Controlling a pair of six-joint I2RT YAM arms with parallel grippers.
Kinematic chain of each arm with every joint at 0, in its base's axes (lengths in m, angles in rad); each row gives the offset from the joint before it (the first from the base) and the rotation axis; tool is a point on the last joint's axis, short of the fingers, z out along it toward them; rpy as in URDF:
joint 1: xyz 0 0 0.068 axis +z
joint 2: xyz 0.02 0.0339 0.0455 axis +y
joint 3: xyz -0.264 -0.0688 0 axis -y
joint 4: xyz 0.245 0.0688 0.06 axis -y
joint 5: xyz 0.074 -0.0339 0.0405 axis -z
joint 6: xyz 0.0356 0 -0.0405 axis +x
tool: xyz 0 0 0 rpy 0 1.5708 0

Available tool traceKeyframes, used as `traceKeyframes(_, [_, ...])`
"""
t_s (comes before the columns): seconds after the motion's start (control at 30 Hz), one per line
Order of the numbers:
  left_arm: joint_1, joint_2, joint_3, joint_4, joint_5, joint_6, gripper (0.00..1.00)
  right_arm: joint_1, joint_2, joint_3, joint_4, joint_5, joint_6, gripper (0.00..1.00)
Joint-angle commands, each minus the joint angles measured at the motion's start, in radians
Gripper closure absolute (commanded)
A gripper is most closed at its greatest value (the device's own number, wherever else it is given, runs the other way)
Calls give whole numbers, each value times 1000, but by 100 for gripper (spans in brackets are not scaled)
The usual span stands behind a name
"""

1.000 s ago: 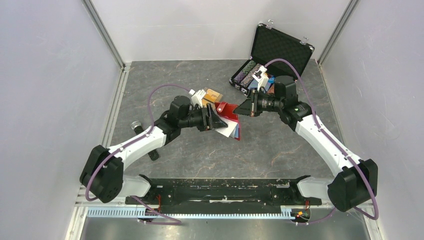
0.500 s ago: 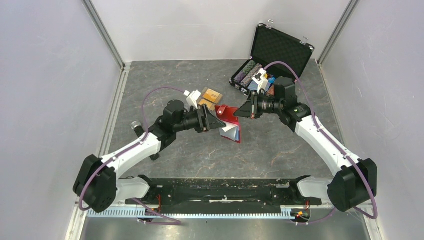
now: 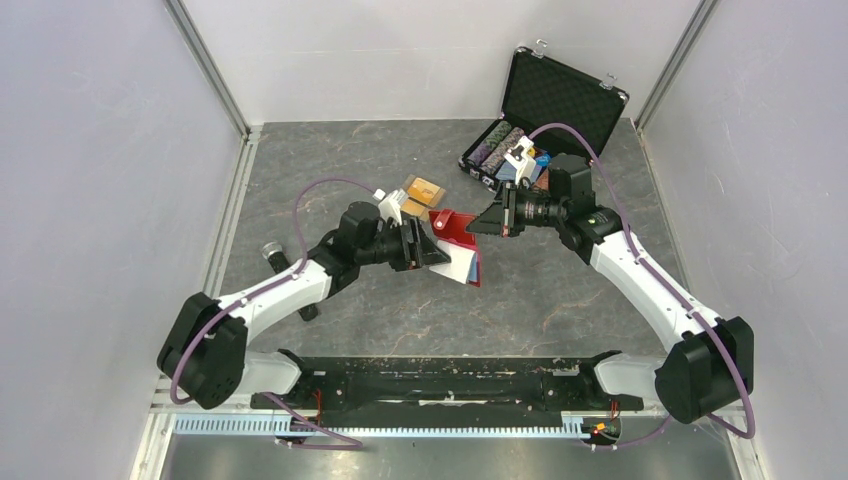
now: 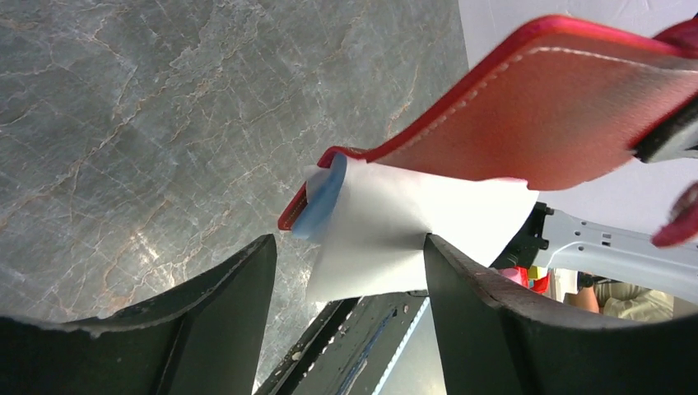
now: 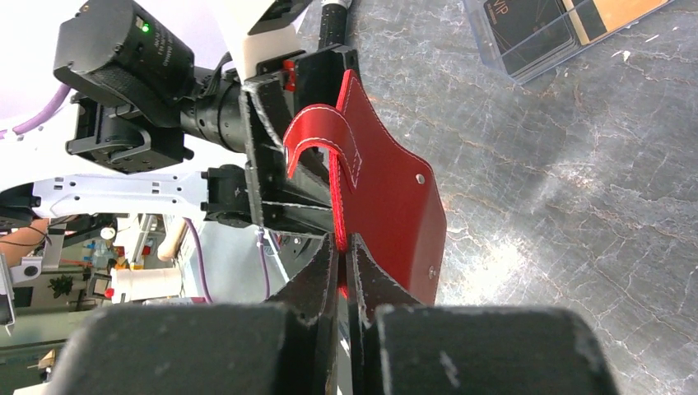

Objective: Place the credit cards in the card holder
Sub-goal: Turn over the card slot in the card holder.

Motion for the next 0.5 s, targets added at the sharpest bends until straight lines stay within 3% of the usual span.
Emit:
traceKeyframes(0.0, [-8,34,24,138,39,6,30,-5,-14,-8,63,-32,25,100])
traceKeyframes(0.2, [-15,53,33,208,87,-14,44,-4,-12,-15,65,-32,28,100])
traceKeyframes(0.47, [-13,10,-22,385,105,-93,49,-11,-13,-30,65,-31,25,100])
